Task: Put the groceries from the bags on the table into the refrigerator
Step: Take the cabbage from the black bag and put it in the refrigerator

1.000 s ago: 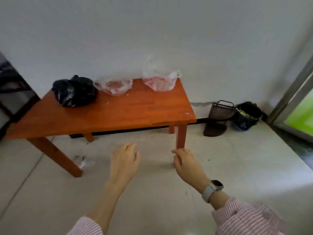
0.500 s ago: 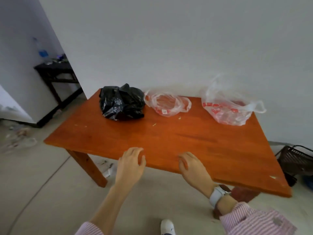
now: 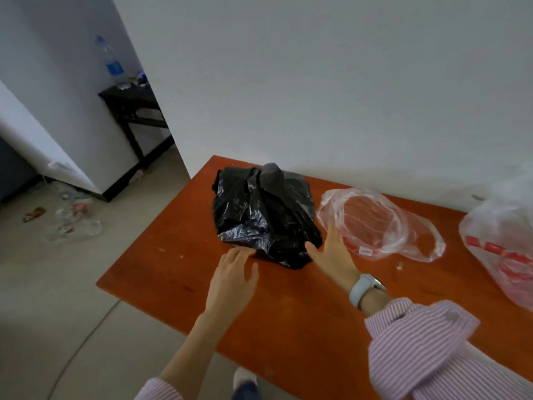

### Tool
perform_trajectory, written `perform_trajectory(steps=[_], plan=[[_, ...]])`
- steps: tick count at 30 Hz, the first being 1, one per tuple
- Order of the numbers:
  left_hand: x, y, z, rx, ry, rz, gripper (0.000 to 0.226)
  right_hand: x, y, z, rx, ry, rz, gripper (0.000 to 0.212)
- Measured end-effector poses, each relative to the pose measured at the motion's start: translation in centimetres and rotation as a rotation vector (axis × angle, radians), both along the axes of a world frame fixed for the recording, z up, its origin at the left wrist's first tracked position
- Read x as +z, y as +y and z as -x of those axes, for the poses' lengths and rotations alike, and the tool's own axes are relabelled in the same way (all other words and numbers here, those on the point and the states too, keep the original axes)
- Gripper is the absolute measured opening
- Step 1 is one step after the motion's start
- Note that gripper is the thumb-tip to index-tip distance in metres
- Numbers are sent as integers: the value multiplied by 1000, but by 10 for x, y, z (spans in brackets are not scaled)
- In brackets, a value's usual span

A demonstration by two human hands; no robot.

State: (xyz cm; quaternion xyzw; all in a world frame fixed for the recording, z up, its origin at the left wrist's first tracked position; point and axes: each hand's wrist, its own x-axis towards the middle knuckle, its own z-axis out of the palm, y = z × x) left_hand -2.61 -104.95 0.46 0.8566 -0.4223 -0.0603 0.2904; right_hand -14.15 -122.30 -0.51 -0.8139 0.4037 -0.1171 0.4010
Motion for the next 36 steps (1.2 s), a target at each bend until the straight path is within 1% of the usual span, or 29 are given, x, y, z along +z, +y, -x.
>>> perform_trajectory(steps=[1,2,3,4,5,7,8,9,10,11,12,13,14,16,17,19,20,22,23,24,25,26,27,28,29,30,31,33,36], plan=[[-3,-7,-17,-22,6,-1,34,-5,-7,-16,-48,57,-41,77],[-5,-16,-34,-45,15,3,33,-9,-11,-30,-82,104,-48,69],[-5,-25,-51,-67,24,14,33,-11,-12,-44,-91,121,-3,55],[-3,-34,-68,-89,36,35,32,-12,-8,-57,-81,98,86,41],[-1,-43,-85,-104,55,75,33,-9,-1,-70,-51,43,190,33],[8,-60,-118,-115,152,181,38,-5,20,-96,112,-124,393,28],[13,-68,-133,-112,226,221,45,-5,29,-108,237,-169,475,28],[16,-75,-149,-108,319,233,55,-10,34,-118,371,-176,568,28],[17,-83,-163,-116,394,194,67,-17,38,-126,495,-153,652,27],[15,-89,-177,-141,386,102,78,-25,39,-131,590,-107,699,26],[9,-93,-189,-198,276,-25,85,-30,37,-135,638,-67,707,27],[0,-96,-199,-278,120,-143,86,-35,33,-138,633,-46,689,28],[-11,-97,-209,-353,-20,-229,84,-39,28,-140,582,-33,677,31],[-34,-97,-226,-429,-166,-348,77,-42,10,-141,431,34,727,32],[-45,-95,-232,-442,-203,-387,75,-43,-1,-141,373,123,778,34],[-64,-91,-244,-400,-221,-414,72,-40,-23,-141,365,358,866,47],[-71,-88,-249,-339,-198,-417,72,-39,-30,-140,376,436,877,53],[-81,-83,-260,-188,-133,-453,74,-35,-42,-141,372,484,847,61],[-84,-82,-265,-122,-106,-487,73,-33,-47,-142,359,476,844,57],[-84,-81,-270,-83,-90,-523,69,-31,-51,-143,337,438,874,47],[-81,-82,-273,-67,-87,-541,63,-31,-55,-143,303,366,914,33],[-77,-85,-274,-70,-99,-505,53,-30,-59,-143,265,280,926,21],[-72,-89,-274,-87,-126,-406,42,-29,-62,-144,231,199,909,18],[-67,-95,-273,-111,-163,-262,32,-27,-66,-146,210,132,869,20],[-61,-101,-269,-137,-192,-107,28,-25,-70,-149,196,73,806,21],[-55,-110,-264,-170,-211,30,29,-21,-74,-151,177,23,732,21],[-48,-119,-257,-223,-215,121,31,-17,-78,-153,140,-13,657,22],[-40,-139,-243,-389,-221,174,40,-7,-89,-152,37,-41,567,21],[-40,-170,-232,-596,-290,71,50,4,-115,-146,-75,56,584,18]])
